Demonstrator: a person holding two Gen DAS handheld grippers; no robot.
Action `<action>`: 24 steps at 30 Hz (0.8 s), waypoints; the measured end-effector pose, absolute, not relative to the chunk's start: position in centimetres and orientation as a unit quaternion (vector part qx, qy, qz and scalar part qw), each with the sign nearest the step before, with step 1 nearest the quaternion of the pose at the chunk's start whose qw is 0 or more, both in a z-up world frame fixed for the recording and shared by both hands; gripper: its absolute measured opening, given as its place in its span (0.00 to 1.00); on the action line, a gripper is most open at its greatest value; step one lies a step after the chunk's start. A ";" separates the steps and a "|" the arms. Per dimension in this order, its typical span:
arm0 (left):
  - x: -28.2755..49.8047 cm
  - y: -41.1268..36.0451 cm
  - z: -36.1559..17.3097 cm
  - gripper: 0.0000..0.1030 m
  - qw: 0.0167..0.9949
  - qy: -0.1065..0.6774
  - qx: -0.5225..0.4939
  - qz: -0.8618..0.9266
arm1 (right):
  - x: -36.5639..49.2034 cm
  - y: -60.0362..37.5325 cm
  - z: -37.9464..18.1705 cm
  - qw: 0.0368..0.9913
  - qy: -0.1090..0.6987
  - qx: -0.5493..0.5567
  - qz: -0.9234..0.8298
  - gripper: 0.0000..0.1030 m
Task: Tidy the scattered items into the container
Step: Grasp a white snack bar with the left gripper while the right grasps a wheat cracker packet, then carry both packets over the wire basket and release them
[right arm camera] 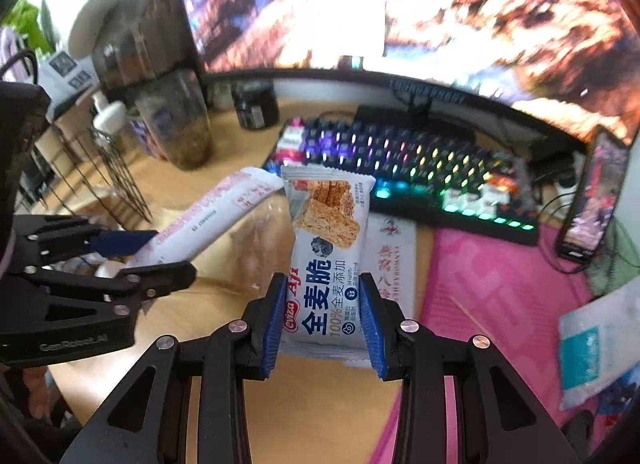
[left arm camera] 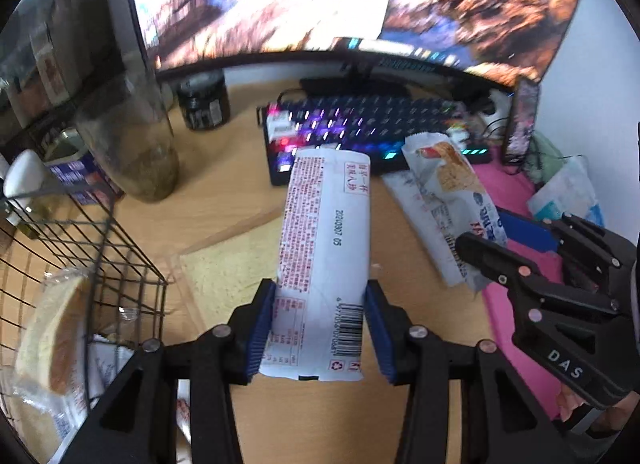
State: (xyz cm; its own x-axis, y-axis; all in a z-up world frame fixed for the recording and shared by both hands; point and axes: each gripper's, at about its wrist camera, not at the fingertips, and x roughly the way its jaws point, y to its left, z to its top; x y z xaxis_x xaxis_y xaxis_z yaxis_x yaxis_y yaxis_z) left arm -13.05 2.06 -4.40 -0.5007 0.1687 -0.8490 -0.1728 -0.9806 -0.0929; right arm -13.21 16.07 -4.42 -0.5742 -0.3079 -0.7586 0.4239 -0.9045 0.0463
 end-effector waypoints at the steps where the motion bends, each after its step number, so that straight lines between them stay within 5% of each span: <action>1: -12.6 2.1 -3.7 0.49 0.100 0.002 -0.483 0.870 | -12.6 16.2 -3.7 0.207 0.071 0.405 -0.888 0.36; 12: -5.1 -0.5 4.2 0.49 0.082 0.002 -0.395 0.915 | -4.8 15.0 3.7 0.223 0.078 0.325 -0.916 0.36; 24: 1.7 -13.4 6.4 0.49 -0.029 -0.028 -0.373 0.927 | 0.9 2.1 6.0 0.333 0.115 0.282 -0.892 0.36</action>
